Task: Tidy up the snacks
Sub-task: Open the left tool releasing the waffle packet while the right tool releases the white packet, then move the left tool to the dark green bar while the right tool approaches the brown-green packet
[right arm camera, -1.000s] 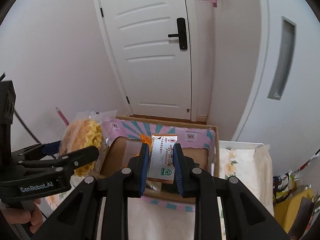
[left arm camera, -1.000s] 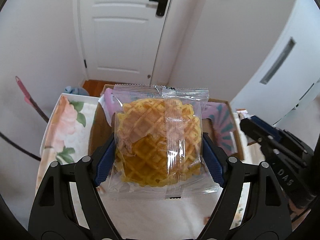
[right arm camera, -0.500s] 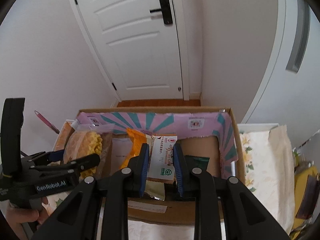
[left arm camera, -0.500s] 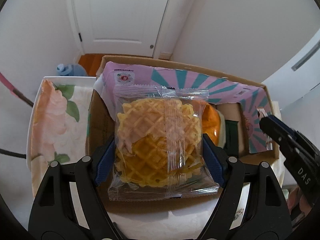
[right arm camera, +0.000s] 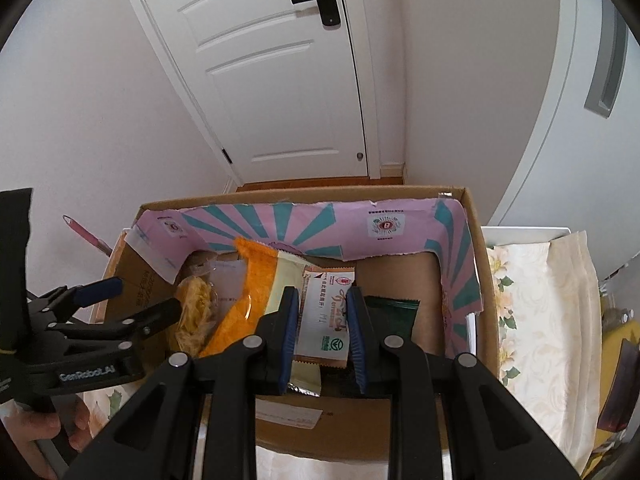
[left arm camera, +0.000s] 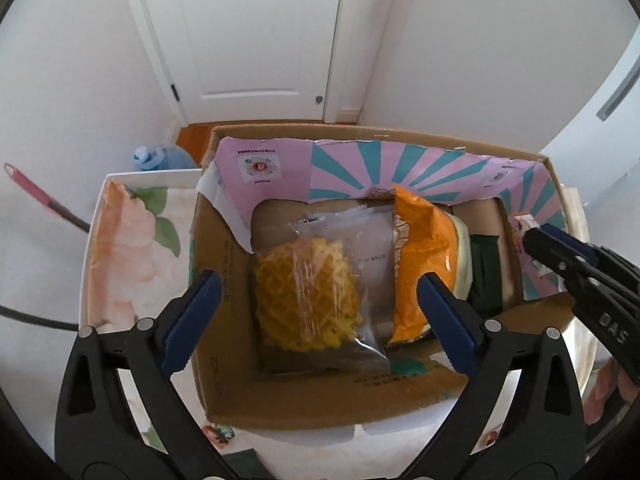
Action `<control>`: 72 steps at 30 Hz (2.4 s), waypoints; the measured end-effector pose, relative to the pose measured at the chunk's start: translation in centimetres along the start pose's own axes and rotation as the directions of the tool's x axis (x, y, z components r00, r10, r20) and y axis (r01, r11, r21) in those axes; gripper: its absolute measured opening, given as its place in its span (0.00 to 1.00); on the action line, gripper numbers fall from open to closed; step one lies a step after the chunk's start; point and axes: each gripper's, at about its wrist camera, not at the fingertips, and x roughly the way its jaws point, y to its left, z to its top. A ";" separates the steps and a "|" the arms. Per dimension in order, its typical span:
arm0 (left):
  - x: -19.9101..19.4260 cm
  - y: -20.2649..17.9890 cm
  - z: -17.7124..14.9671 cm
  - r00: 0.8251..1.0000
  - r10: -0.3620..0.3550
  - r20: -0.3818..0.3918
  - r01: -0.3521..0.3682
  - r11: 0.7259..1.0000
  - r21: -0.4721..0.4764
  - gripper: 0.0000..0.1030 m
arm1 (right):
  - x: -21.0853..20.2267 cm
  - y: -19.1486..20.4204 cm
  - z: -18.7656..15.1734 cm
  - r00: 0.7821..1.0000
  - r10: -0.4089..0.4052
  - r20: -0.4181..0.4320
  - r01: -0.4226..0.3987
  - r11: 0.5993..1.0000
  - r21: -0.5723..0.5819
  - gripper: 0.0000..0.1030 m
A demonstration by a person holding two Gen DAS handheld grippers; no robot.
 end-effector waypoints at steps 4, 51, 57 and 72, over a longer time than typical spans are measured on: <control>-1.0 0.2 -0.4 1.000 -0.019 0.014 0.019 1.000 -0.018 0.95 | 0.3 -0.5 0.5 1.000 -0.001 -0.012 0.001 1.000 -0.009 0.22; -14.5 1.2 -9.7 0.971 0.066 0.229 -0.028 0.986 -0.165 0.95 | -10.3 2.6 -2.4 0.983 0.065 0.170 -0.030 0.979 -0.203 0.99; -16.7 1.8 -14.6 0.963 0.132 0.237 -0.069 0.964 -0.256 0.95 | -12.5 1.8 -5.7 0.978 0.102 0.181 -0.057 0.970 -0.238 1.00; -10.3 3.6 -22.3 0.982 0.153 0.111 -0.106 0.930 -0.352 0.95 | -10.3 -0.4 -13.8 0.978 0.187 0.090 -0.145 0.928 -0.344 0.99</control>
